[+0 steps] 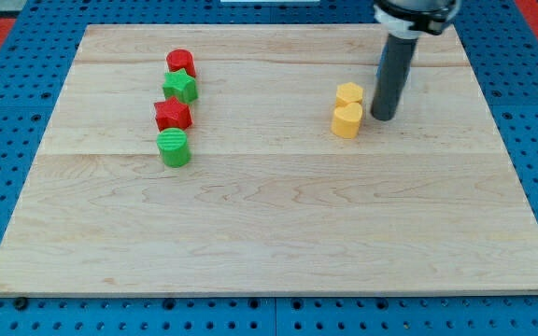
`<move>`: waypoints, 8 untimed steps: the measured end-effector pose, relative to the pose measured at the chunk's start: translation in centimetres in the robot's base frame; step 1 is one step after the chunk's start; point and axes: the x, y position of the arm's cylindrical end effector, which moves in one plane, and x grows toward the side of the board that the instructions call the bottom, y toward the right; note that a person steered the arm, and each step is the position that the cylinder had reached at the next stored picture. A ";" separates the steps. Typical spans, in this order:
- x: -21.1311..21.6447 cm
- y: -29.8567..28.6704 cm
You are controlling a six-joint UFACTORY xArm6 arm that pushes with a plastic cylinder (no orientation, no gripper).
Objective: Separate the hexagon from the yellow heart
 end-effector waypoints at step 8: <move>-6.1 -8.5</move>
